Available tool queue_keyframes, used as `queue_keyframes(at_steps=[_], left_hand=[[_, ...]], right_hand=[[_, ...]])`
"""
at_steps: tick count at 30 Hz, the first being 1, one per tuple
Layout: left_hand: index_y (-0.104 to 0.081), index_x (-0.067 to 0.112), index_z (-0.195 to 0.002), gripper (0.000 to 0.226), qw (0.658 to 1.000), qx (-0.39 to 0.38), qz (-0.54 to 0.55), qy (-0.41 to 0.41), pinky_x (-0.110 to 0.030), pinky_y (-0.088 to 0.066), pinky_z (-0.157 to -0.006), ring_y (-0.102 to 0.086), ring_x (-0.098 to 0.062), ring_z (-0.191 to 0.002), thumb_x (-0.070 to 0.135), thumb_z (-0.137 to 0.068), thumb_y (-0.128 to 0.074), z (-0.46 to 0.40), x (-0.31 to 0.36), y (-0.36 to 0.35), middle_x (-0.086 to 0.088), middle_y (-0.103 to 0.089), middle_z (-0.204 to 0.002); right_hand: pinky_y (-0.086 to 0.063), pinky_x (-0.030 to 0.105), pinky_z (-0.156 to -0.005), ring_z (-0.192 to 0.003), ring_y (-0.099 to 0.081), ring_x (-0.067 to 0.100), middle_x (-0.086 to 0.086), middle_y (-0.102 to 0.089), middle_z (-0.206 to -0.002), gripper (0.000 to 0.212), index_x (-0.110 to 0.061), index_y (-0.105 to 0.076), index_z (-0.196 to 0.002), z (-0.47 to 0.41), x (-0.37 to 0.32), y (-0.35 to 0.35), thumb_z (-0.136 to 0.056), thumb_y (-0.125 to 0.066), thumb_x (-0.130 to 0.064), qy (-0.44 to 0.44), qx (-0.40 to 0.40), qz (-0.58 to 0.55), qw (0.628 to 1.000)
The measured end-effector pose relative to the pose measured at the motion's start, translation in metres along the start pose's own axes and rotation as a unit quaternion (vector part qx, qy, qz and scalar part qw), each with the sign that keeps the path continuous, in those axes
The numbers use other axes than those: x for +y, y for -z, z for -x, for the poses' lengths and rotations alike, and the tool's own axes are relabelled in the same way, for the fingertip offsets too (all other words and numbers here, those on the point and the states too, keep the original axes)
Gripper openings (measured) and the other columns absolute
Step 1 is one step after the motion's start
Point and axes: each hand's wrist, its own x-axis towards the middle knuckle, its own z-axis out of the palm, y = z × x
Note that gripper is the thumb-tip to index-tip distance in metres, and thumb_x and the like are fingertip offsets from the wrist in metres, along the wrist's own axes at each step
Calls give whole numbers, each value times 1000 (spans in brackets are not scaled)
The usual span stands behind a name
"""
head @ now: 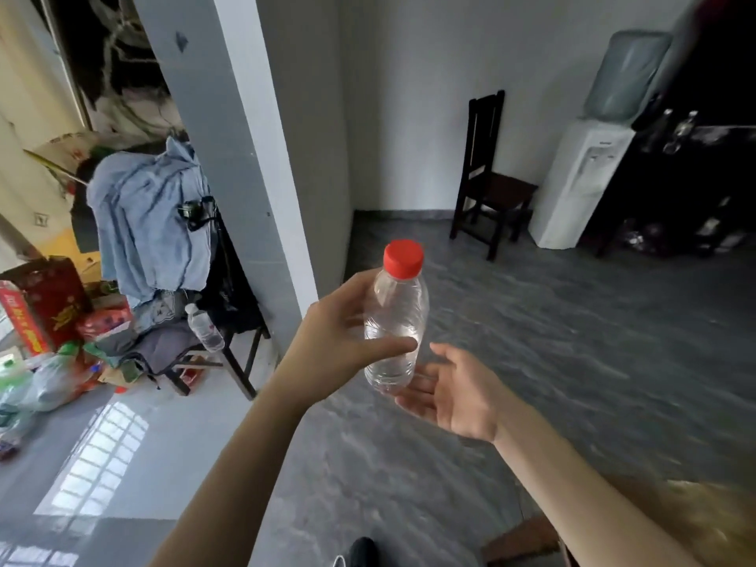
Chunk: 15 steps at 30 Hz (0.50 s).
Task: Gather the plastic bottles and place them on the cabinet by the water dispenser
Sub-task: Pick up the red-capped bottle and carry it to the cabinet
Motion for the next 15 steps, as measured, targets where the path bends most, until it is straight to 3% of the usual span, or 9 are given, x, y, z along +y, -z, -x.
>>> queue_keyframes(at_steps=[8, 11, 15], left_hand=[[-62, 34, -123, 60, 998, -44, -4, -39, -19, -52, -89, -70, -5, -101, 21, -72, -90, -131, -25, 19, 17, -74, -106], [-61, 35, -127, 64, 997, -61, -4, -47, -30, -56, -93, -71, -5, -101, 23, -71, -91, -171, -31, 13, 16, -74, -108], [-62, 34, -126, 63, 996, -82, 9, -46, -41, -57, -96, -72, -9, -101, 22, -72, -91, -223, -46, 3, 12, -75, -107]], right_hand=[[-53, 42, -93, -121, -55, 39, 31, -56, -134, 61, 9, -47, -137, -62, -88, -6, -103, -35, -40, 55, 7, -44, 998], [-56, 42, -88, -121, -55, 41, 32, -55, -135, 61, 9, -46, -138, -77, -112, 3, -102, -37, -39, 64, 16, -73, 995], [-49, 40, -98, -134, -48, 40, 32, -57, -133, 64, 11, -48, -136, -97, -149, 20, -102, -36, -42, 65, 31, -84, 994]])
